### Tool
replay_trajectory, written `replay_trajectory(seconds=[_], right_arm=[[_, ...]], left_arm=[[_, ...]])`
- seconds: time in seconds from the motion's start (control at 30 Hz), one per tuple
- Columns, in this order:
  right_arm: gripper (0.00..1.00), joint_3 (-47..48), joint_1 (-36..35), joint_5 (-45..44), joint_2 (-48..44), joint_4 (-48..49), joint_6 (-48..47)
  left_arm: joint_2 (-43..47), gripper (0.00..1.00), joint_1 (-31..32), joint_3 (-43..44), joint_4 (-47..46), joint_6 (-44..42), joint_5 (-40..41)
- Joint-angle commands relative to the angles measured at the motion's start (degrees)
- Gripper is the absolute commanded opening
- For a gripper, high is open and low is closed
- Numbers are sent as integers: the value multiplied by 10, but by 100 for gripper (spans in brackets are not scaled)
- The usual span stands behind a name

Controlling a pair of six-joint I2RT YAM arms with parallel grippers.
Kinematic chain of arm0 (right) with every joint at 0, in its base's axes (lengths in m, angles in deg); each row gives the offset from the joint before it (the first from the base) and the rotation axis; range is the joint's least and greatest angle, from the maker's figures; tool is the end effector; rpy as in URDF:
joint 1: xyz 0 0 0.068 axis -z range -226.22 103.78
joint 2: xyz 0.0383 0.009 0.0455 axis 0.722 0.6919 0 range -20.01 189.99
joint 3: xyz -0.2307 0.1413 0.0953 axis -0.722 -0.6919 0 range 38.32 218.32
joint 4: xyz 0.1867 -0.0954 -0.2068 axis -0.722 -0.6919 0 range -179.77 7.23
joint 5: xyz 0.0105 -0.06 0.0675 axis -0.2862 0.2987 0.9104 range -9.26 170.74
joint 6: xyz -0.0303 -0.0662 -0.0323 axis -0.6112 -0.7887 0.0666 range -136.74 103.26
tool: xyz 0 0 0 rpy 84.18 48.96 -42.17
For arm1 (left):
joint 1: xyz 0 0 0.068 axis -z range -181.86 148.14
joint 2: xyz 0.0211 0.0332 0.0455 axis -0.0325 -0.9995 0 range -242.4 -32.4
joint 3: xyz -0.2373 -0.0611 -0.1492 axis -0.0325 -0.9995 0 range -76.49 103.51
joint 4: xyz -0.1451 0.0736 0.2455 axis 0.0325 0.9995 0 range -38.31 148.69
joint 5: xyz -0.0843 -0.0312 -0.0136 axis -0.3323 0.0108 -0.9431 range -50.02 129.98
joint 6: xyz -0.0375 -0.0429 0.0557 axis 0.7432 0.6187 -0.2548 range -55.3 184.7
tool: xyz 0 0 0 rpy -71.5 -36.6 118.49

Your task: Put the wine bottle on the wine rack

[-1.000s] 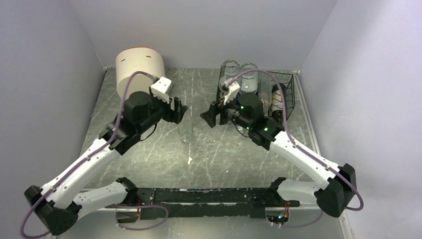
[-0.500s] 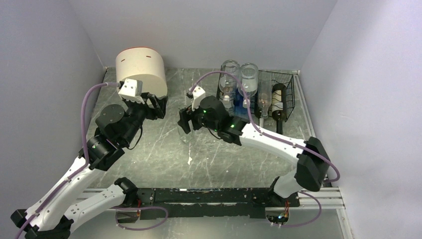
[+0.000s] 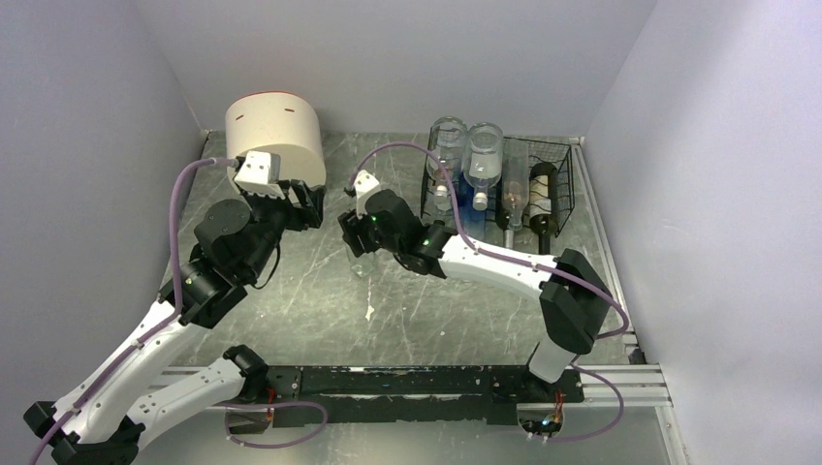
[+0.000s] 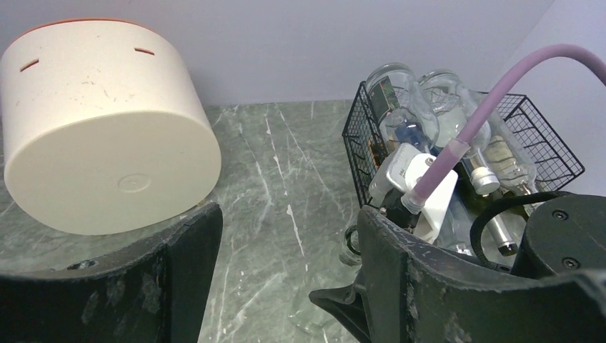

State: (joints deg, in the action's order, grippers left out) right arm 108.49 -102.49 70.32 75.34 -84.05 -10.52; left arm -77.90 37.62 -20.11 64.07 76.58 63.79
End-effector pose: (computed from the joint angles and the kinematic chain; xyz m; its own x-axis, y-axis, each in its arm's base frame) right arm 0.2611 0.3686 0.2629 -0.3249 -0.2947 -0.8987 -0.6970 0.7169 0.0168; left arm 0.1914 -0.1218 0.4203 -0.0755 -0.1820 -0.9804 0.2602 0.9456 -0.1955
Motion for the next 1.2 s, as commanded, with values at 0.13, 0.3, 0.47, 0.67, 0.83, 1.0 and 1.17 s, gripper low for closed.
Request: replay_trajectory(seconds=[0.13, 0.3, 0.47, 0.67, 0.83, 1.0, 1.17], right_arm=[[18, -16, -2, -16, -78, 44, -68], [15, -49, 10, 10, -181, 34, -77], [14, -78, 26, 28, -278, -3, -74], [11, -137, 27, 67, -415, -53, -66], [2, -155, 26, 73, -480, -80, -18], [0, -144, 26, 84, -498, -104, 8], [0, -131, 26, 126, -498, -111, 15]], left_arm=[[-6, 73, 3, -11, -10, -11, -7], [-14, 74, 3, -34, -33, -38, -59], [-30, 74, 3, -57, -65, -73, -208], [-59, 73, 3, -43, -69, -126, -530], [-116, 77, 3, -37, -65, -142, -658], [-175, 87, 4, -27, -84, -124, -694], [-196, 92, 7, -72, -208, -84, -759]])
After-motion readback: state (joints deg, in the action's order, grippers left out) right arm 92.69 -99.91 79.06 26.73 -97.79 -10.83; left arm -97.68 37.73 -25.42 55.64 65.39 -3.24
